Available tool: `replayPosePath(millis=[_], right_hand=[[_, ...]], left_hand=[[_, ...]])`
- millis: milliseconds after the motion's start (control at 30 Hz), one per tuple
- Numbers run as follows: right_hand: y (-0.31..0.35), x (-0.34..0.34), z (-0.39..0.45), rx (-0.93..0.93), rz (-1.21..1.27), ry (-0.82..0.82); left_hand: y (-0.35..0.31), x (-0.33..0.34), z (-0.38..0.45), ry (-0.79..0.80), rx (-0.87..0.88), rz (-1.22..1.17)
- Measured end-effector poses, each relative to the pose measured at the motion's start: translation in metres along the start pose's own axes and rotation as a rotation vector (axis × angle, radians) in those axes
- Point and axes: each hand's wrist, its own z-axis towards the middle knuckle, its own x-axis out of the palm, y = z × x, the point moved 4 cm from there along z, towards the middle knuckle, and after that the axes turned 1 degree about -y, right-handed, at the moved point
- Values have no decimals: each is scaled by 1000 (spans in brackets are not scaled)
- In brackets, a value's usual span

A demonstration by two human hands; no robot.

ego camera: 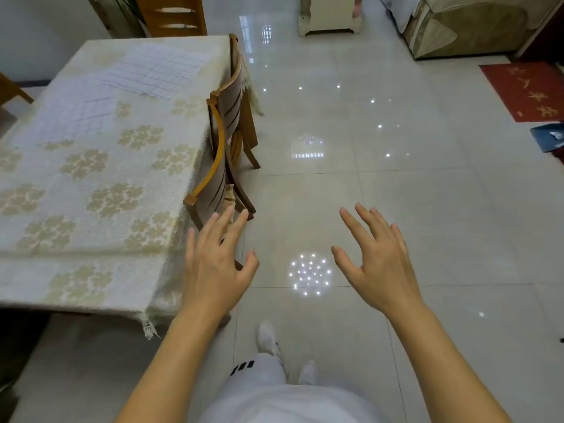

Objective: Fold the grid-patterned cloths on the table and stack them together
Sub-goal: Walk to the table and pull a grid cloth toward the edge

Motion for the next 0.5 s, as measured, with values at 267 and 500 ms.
replayPosePath(millis=[267,500], right_hand=[[-10,6,48,20,-15,1],[0,14,128,32,-49,-2]], left_hand=[[-1,18,53,-18,20,30],[17,30,129,14,22,138]])
